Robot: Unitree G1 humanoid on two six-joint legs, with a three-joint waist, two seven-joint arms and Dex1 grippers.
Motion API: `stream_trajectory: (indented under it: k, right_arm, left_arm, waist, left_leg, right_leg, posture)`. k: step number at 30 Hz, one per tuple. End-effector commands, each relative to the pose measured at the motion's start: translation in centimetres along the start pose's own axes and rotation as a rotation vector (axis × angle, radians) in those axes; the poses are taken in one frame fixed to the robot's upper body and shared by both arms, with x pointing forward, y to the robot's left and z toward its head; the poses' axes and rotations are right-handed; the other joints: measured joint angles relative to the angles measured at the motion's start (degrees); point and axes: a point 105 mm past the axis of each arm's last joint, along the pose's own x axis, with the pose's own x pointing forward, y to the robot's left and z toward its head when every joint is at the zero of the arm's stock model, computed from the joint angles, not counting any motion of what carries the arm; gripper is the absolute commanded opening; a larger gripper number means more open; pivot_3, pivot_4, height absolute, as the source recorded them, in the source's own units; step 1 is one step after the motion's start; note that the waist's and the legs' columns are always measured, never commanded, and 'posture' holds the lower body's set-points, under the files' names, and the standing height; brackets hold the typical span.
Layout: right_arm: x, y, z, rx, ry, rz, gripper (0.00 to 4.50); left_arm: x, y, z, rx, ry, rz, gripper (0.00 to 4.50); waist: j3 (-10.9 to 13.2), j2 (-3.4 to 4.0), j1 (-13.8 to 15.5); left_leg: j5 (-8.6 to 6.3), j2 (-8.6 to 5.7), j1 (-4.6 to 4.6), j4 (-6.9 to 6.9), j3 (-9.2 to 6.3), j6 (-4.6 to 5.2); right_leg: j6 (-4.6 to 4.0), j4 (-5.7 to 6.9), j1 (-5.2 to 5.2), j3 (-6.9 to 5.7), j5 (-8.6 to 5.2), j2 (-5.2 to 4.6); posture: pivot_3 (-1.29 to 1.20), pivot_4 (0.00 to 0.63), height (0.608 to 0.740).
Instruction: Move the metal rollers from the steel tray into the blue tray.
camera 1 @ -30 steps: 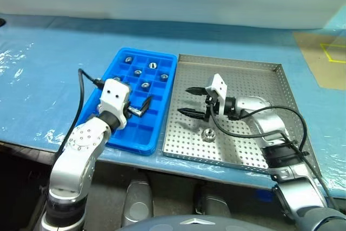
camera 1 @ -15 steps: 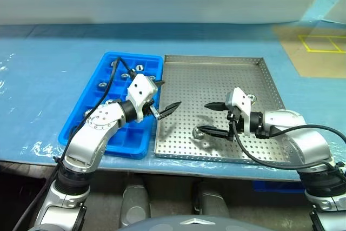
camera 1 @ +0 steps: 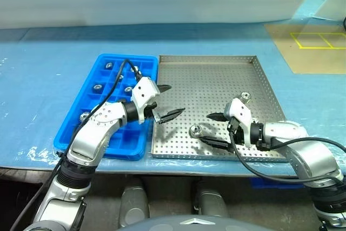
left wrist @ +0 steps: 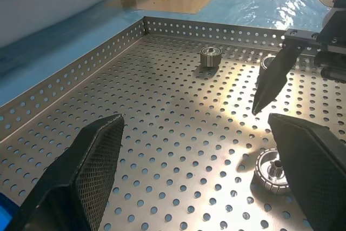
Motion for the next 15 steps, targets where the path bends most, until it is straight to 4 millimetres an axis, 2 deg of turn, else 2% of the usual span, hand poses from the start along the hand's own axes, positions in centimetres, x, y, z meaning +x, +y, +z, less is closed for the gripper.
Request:
stream_trajectory:
  k: [1,6,11,14,15]
  right_arm:
    - [0.7,0.8,0.8,-0.022,-0.023,0.026,4.5]
    - [1.7,0.9,0.5,-0.012,-0.01,0.04,4.5]
    - [2.4,0.5,-0.7,-0.01,0.041,0.032,4.5]
    - [2.6,0.3,-2.1,-0.011,0.097,0.027,3.9]
    - [2.6,0.2,-2.3,-0.012,0.103,0.022,3.57]
  left_arm:
    - [-0.1,0.0,1.0,0.055,-0.028,-0.018,4.48]
    - [-0.3,0.0,0.9,0.055,-0.029,-0.015,4.48]
    - [-0.5,0.0,0.6,0.054,-0.019,-0.003,4.48]
    - [-0.7,0.0,0.4,0.052,-0.018,0.005,4.5]
    - [-0.7,-0.1,0.4,0.051,-0.017,0.008,4.5]
  waist:
    - [0.0,0.01,0.02]
    - [-0.01,0.01,0.04]
    - [-0.01,0.01,0.08]
    - [-0.01,0.01,0.14]
    - [-0.01,0.01,0.15]
  left_leg:
    - [0.0,0.0,0.0,0.0,0.0,0.0]
    - [0.0,-0.01,0.0,0.01,0.0,0.0]
    - [0.0,0.0,0.02,0.0,0.0,-0.01]
    - [0.0,0.0,0.01,0.0,0.0,-0.01]
    - [0.01,0.0,0.01,0.0,0.0,-0.01]
  right_leg:
    - [0.0,0.0,0.0,0.0,0.0,0.0]
    - [-0.01,0.01,0.01,0.0,0.0,-0.01]
    - [-0.01,0.01,0.05,0.0,0.01,-0.01]
    - [-0.01,0.01,0.05,0.0,0.01,-0.01]
    - [-0.01,0.01,0.05,0.0,0.01,-0.01]
  posture:
    - [-0.11,0.15,0.74]
    - [-0.09,0.15,0.74]
    - [-0.07,0.15,0.74]
    - [-0.06,0.15,0.74]
    - [-0.06,0.15,0.74]
